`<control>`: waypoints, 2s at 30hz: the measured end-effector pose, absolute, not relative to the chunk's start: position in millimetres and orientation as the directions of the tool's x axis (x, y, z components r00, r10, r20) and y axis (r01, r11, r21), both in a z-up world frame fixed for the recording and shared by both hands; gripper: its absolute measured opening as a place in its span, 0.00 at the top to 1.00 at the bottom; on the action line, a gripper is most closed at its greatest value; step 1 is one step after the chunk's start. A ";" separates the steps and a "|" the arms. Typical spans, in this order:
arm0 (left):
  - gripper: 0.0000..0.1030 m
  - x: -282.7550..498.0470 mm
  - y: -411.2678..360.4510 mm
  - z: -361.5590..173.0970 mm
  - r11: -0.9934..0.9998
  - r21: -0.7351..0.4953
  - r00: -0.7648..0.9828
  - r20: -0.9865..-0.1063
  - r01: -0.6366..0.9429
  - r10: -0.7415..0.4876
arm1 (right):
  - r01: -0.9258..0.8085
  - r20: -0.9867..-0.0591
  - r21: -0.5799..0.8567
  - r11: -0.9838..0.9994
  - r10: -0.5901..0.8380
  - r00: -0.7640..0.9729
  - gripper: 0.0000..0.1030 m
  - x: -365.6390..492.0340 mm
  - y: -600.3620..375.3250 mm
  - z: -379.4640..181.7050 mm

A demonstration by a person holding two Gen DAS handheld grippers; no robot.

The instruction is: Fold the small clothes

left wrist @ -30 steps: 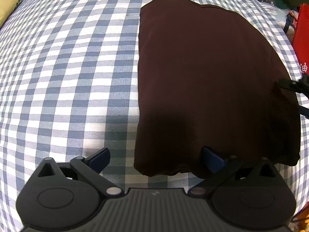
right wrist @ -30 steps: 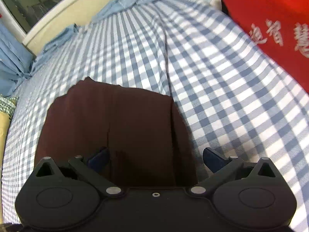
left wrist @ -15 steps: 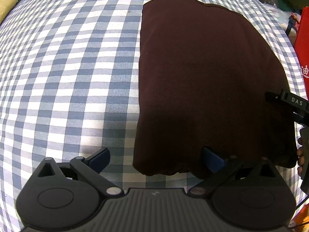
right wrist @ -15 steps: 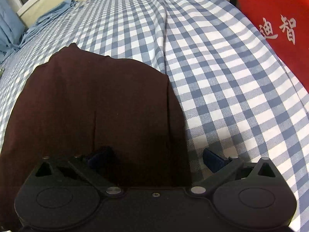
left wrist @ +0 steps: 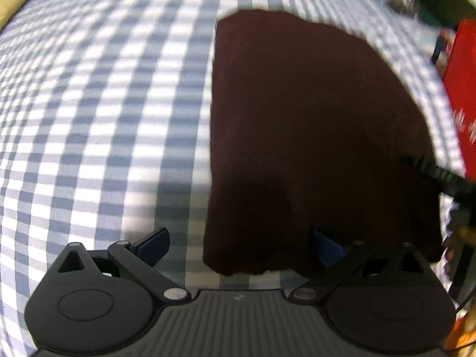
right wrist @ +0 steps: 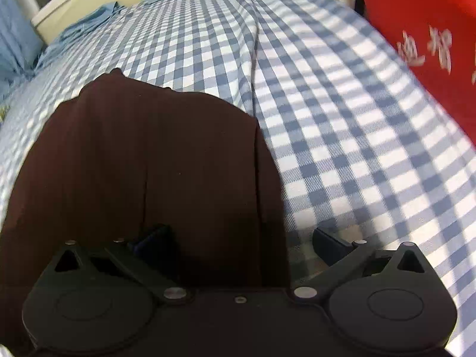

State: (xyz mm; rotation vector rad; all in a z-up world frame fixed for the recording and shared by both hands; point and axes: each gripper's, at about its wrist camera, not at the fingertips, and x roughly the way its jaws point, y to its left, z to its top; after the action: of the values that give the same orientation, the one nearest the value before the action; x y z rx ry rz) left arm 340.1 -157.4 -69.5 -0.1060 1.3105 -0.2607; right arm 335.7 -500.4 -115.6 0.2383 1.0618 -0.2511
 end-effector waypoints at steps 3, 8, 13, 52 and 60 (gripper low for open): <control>0.01 340.0 -146.7 -55.6 0.967 -0.223 0.315 -0.915 0.124 -0.251 | 0.245 -0.859 -0.030 0.969 -0.150 0.489 0.01 333.9 -487.8 -109.5; 0.01 359.5 -134.9 -51.9 0.962 -0.249 0.340 -0.900 0.113 -0.273 | 0.220 -0.843 -0.022 0.975 -0.136 0.520 0.07 331.1 -487.9 -107.5; 0.01 381.7 -136.2 -55.0 0.961 -0.248 0.391 -0.878 0.123 -0.277 | 0.254 -0.842 0.030 0.967 -0.113 0.528 0.12 332.0 -499.0 -105.3; 0.00 446.4 -171.2 -118.5 0.943 -0.309 0.106 -0.941 0.123 -0.323 | 0.229 -0.875 0.051 0.972 -0.067 0.480 0.22 358.6 -495.8 -113.5; 0.01 449.0 -180.2 -117.0 0.941 -0.315 0.093 -0.940 0.127 -0.328 | 0.252 -0.881 0.075 0.965 -0.054 0.469 0.20 360.3 -498.0 -113.9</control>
State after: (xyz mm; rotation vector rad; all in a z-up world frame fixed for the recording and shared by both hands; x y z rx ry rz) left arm 449.0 -180.2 -117.0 -0.1686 1.4409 -0.3395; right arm 360.3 -498.0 -113.9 0.2050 1.0679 -0.1894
